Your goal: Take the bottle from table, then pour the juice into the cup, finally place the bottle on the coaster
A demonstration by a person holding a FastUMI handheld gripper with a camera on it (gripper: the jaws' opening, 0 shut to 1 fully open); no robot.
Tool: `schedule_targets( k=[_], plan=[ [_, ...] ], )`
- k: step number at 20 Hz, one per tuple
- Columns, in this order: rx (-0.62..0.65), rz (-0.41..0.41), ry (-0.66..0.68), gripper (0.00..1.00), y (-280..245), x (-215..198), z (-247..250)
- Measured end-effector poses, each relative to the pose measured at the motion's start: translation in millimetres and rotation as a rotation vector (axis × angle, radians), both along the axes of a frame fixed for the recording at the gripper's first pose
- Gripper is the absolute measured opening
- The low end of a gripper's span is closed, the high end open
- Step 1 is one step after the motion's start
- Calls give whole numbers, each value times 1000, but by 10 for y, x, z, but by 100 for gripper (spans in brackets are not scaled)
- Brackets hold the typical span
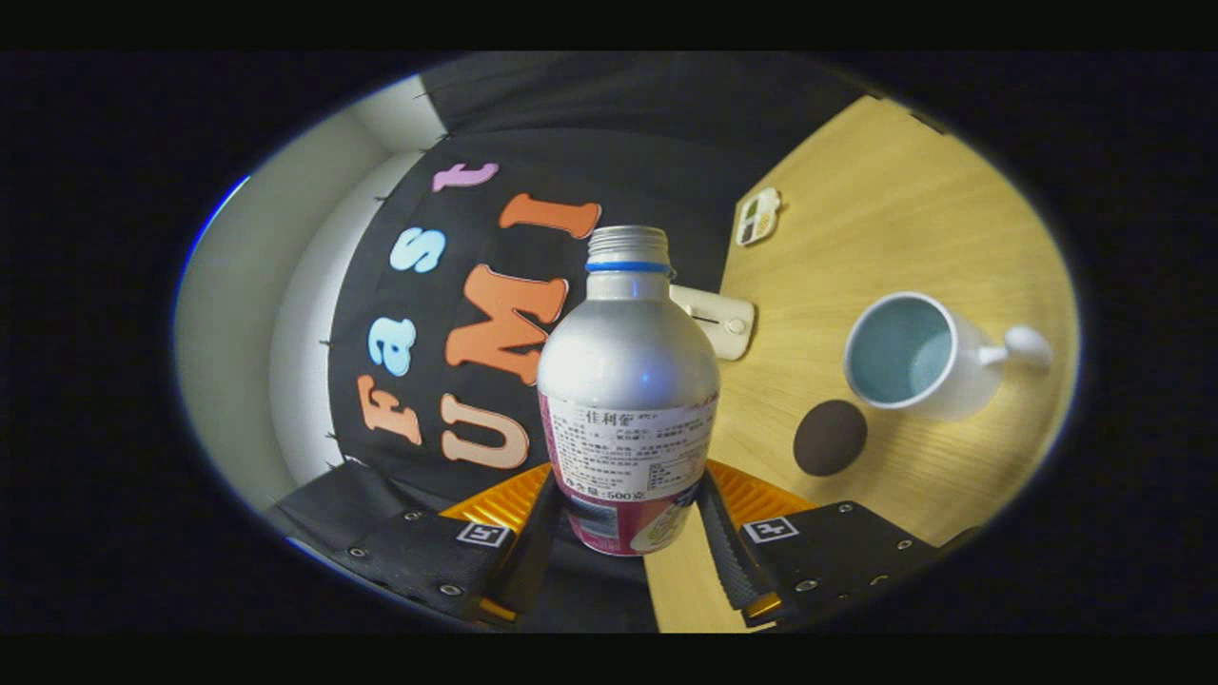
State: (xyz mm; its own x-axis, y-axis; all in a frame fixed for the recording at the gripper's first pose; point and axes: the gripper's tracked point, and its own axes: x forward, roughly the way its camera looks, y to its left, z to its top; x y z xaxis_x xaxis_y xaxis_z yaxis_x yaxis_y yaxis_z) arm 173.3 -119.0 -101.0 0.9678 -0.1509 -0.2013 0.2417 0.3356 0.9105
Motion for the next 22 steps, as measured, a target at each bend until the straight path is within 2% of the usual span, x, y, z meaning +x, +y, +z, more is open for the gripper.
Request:
schedule_targets(
  k=[13,18,22],
  plan=[
    [-897,92,241,74,-397,183,-88],
    [-1096,149,327,74,-364,289,-353],
    [-1176,196,403,74,-358,382,-634]
  ],
)
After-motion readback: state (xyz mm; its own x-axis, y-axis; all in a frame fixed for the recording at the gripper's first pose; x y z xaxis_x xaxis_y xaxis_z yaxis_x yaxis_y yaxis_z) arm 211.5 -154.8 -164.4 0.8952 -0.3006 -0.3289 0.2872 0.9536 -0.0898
